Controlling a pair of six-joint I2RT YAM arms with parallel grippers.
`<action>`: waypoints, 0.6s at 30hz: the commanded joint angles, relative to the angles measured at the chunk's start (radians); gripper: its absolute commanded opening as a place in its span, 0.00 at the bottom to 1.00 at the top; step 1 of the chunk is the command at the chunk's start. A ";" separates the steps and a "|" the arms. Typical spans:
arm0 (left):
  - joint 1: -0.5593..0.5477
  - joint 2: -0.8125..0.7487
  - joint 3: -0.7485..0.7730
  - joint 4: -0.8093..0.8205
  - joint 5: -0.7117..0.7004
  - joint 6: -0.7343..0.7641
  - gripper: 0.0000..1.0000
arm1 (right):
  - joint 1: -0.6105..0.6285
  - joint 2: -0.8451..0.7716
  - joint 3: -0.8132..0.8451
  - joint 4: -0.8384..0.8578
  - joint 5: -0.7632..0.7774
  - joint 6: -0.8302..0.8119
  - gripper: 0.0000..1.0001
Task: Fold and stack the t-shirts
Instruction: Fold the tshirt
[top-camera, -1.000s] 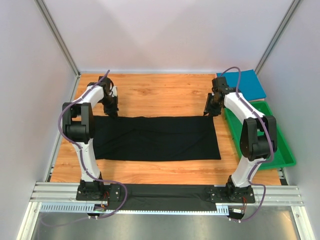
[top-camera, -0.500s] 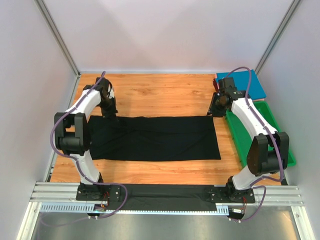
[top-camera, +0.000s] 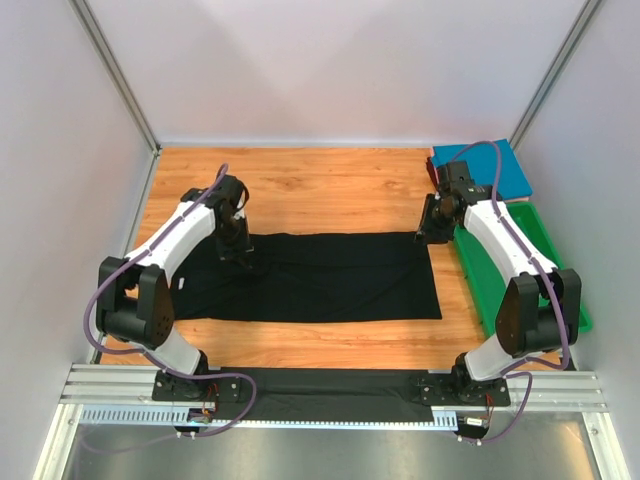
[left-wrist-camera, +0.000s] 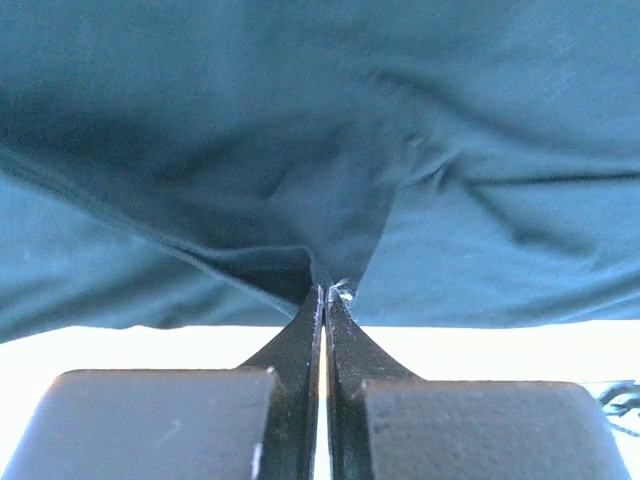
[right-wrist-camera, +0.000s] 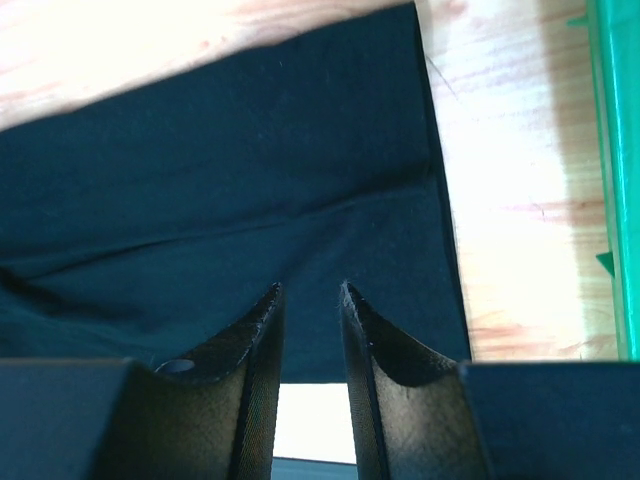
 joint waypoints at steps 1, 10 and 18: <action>-0.031 -0.047 -0.030 -0.117 -0.070 -0.090 0.00 | 0.004 -0.044 -0.016 -0.001 -0.020 -0.016 0.31; -0.136 -0.110 -0.137 -0.188 -0.046 -0.268 0.04 | 0.002 -0.022 -0.004 -0.008 -0.012 -0.010 0.31; -0.123 -0.044 0.051 -0.246 -0.181 -0.207 0.39 | 0.022 -0.007 -0.012 0.009 -0.043 0.023 0.31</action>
